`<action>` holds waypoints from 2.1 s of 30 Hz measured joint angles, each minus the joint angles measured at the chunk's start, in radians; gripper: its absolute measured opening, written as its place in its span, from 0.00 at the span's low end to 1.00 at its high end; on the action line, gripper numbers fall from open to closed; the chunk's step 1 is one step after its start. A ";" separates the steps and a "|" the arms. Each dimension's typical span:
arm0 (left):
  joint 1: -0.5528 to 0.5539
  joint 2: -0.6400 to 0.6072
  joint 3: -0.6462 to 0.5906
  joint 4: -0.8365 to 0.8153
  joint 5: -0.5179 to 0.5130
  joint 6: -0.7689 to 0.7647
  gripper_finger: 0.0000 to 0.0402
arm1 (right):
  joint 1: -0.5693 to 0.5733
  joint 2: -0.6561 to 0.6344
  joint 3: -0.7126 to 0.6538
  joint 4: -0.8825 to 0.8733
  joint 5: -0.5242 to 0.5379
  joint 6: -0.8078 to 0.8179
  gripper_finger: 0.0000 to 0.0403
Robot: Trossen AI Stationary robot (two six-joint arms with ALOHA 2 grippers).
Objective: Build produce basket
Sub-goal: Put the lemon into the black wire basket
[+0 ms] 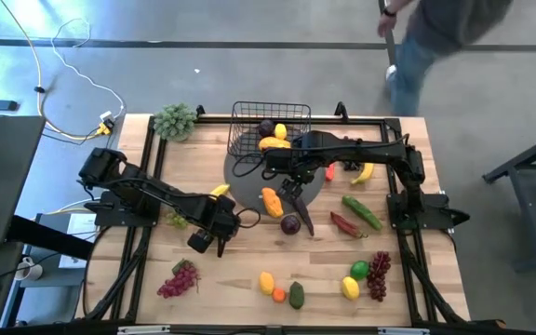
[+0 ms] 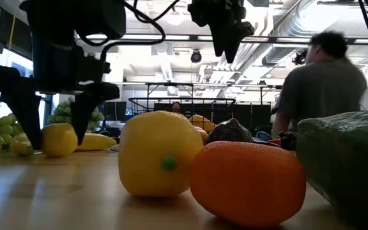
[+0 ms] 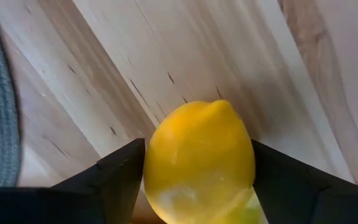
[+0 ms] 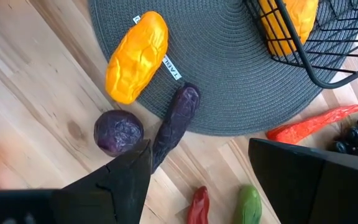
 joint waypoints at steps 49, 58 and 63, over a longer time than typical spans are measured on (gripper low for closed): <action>0.489 -0.108 0.275 0.409 0.000 -0.112 0.42 | -0.244 -0.280 0.000 -0.044 0.363 -0.185 0.62; 0.621 -0.107 0.275 0.674 0.000 -0.229 0.42 | -0.367 -0.282 0.000 -0.015 0.362 -0.316 0.62; 0.688 -0.076 0.275 0.789 0.001 -0.263 0.42 | -0.414 -0.281 0.000 0.014 0.348 -0.343 0.62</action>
